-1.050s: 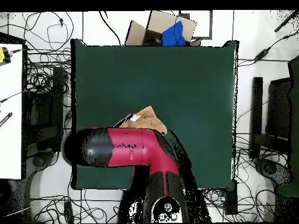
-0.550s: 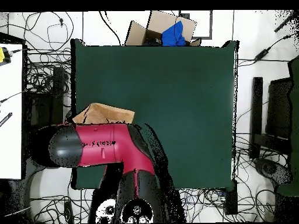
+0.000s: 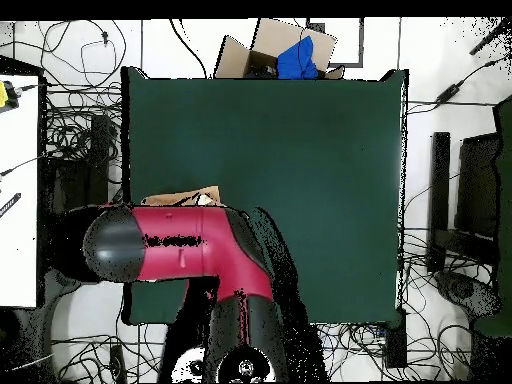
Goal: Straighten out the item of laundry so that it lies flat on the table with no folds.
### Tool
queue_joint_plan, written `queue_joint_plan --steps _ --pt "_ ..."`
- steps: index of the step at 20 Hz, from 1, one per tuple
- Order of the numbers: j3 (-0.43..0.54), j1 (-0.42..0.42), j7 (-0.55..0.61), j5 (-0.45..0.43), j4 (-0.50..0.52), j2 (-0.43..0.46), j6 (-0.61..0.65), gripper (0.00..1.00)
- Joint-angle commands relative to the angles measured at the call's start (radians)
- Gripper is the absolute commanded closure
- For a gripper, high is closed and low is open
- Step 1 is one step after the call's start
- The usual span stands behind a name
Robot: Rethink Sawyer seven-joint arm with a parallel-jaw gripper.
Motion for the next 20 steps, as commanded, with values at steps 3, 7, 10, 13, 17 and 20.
queue_joint_plan --steps 3,7,10,13,17,20 --pt "0.016 -0.184 -0.087 0.044 0.200 0.002 -0.153 1.00" --pt "0.087 -0.283 -0.171 0.034 0.260 0.029 -0.254 1.00" --pt "0.130 -0.336 -0.193 0.006 0.270 0.044 -0.282 1.00" --pt "0.171 -0.388 -0.214 -0.023 0.280 0.064 -0.312 1.00" --pt "0.207 -0.421 -0.188 -0.061 0.306 0.082 -0.365 1.00" --pt "0.231 -0.444 -0.175 -0.084 0.327 0.089 -0.390 1.00"
